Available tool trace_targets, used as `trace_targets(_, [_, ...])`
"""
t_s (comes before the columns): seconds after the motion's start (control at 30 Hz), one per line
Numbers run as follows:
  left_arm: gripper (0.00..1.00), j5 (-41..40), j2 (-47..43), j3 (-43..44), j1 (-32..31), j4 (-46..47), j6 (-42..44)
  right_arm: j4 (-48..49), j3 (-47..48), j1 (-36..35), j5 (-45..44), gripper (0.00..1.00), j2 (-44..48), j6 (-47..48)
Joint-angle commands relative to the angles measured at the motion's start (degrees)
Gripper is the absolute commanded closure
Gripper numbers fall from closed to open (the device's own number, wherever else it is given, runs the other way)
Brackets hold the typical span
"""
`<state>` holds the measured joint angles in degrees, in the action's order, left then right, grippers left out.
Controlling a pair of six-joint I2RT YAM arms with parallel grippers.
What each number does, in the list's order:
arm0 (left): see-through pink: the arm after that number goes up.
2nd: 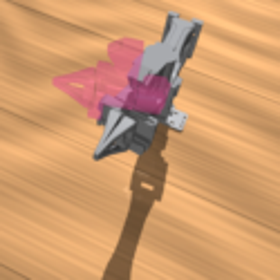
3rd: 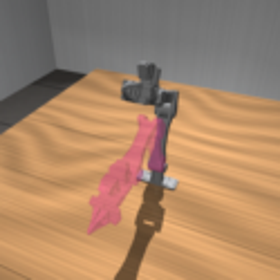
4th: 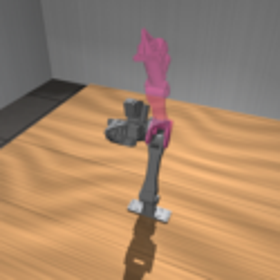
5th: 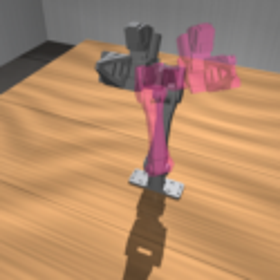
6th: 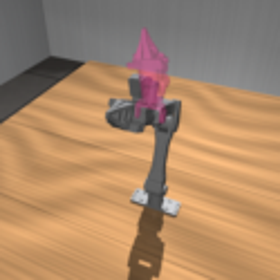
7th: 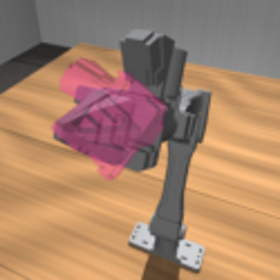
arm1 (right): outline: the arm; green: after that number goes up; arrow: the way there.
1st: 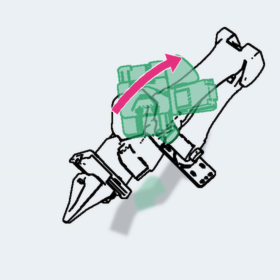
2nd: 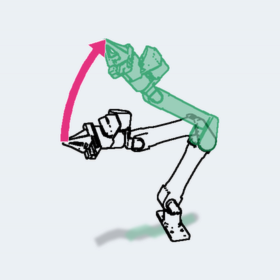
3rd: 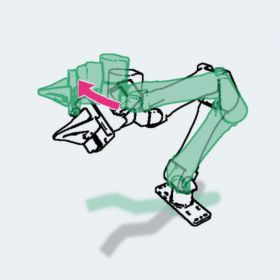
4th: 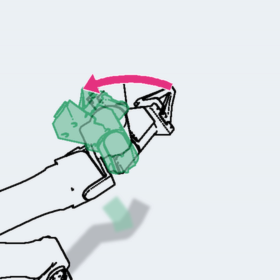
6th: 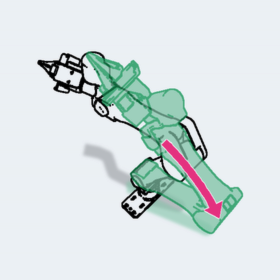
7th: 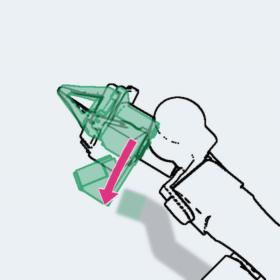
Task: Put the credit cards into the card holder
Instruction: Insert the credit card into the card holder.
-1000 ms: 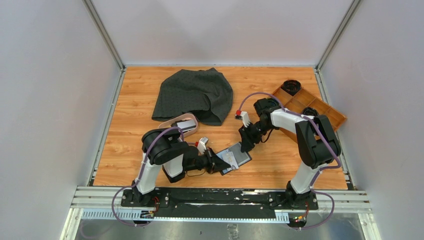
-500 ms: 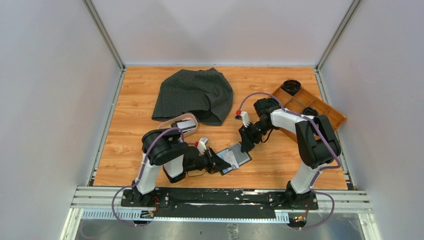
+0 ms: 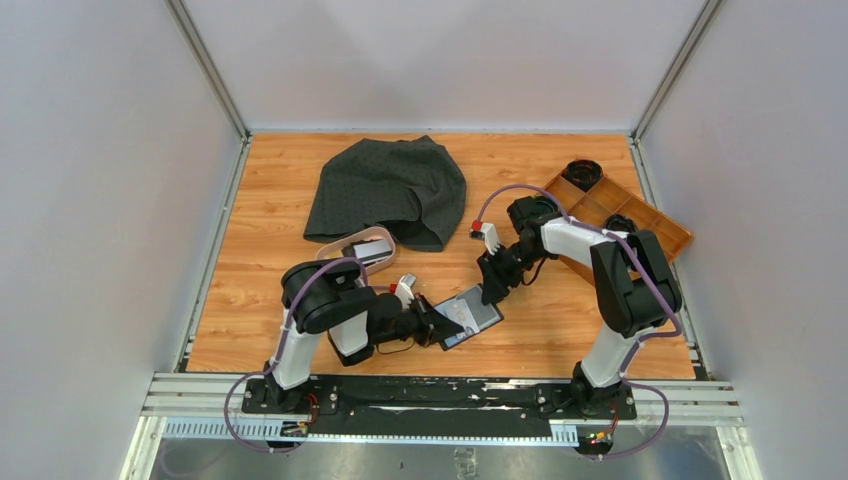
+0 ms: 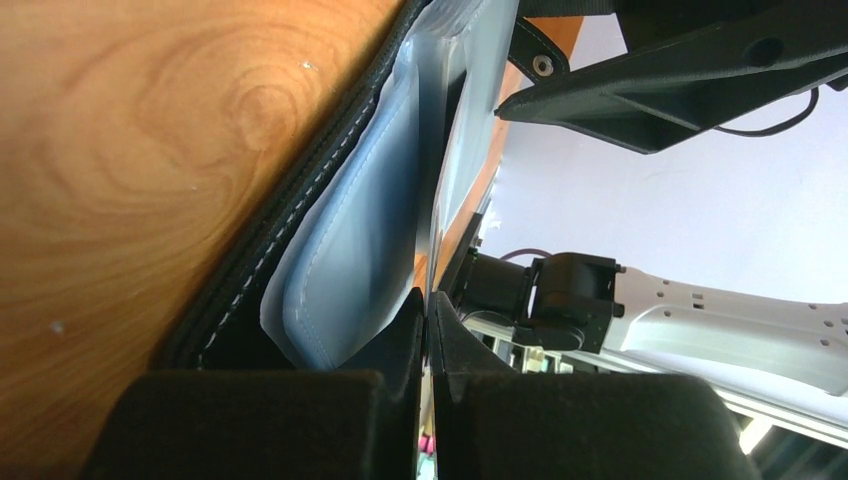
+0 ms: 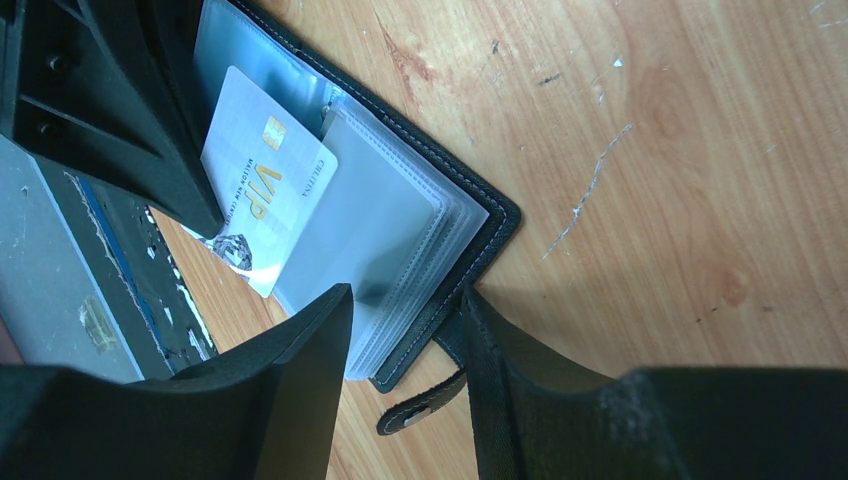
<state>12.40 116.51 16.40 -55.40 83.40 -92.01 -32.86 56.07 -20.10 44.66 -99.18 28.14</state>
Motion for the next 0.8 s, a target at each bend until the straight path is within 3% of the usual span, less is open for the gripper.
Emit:
trace_targets(0.0, [1.0,-4.03,0.38,3.73,0.12,-2.31,1.66,-2.38,0.67,-1.2,-0.37,0.52,-0.27,0.86])
trace_targets(0.77, [1.0,-9.58,-0.66,5.19,-1.98,-5.09,4.65,-2.47,0.67,-1.25,-0.28,0.52,-0.32,0.95])
